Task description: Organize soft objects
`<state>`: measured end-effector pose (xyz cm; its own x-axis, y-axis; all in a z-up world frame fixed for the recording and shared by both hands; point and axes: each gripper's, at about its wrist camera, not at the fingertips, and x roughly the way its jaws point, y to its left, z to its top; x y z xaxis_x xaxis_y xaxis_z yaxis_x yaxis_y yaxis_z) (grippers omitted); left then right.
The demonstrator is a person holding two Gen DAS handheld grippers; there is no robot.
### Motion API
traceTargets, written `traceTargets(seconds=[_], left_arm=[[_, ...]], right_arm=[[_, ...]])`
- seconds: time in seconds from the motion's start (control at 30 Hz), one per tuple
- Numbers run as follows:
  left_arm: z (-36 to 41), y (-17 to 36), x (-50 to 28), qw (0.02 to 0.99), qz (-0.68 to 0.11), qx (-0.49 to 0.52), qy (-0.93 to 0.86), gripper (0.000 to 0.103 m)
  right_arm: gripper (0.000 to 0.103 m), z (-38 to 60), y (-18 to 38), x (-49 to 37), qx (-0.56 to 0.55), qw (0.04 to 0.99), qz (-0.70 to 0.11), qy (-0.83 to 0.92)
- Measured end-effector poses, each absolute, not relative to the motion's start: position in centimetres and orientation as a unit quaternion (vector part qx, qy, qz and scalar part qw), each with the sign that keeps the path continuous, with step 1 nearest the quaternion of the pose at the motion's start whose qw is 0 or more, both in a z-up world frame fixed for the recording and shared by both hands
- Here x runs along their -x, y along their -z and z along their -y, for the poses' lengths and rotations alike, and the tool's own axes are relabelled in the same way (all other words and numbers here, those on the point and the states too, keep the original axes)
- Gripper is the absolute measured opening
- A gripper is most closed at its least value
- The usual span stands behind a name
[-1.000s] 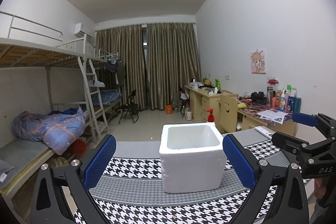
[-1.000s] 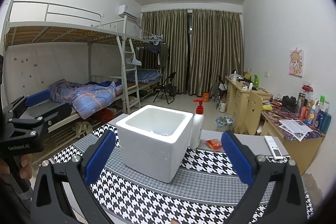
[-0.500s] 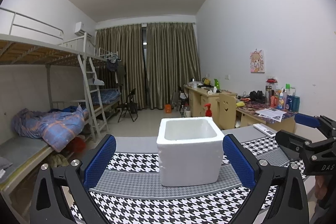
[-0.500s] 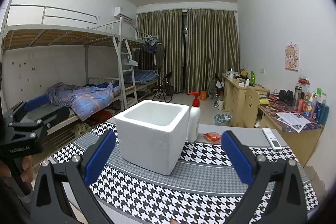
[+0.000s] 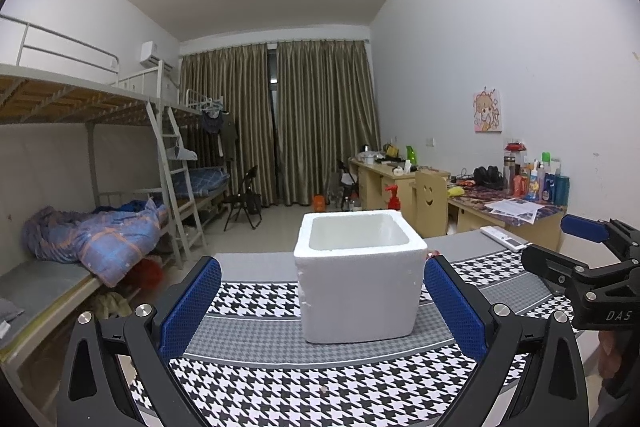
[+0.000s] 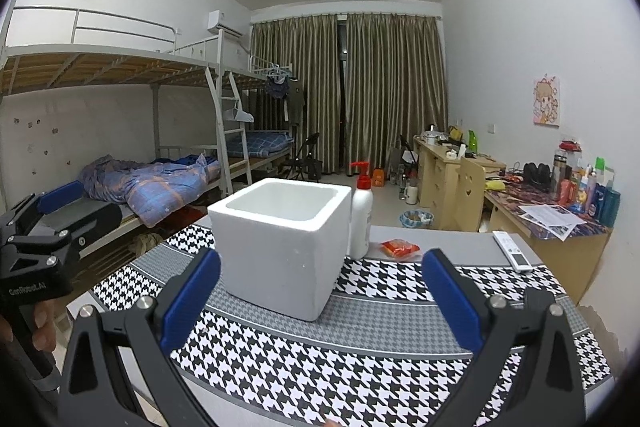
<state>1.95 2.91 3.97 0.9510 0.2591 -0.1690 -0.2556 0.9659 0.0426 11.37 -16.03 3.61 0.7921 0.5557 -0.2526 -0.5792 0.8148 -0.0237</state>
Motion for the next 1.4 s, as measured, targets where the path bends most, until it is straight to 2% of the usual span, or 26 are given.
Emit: traceTargets(seconds=[1.4], left_arm=[[-2.5, 0.0, 0.2, 0.984, -0.112, 0.007, -0.140, 0.102]], right_arm=[[0.102, 17.8, -0.2, -7.9, 0.037, 0.945, -0.137, -0.296]])
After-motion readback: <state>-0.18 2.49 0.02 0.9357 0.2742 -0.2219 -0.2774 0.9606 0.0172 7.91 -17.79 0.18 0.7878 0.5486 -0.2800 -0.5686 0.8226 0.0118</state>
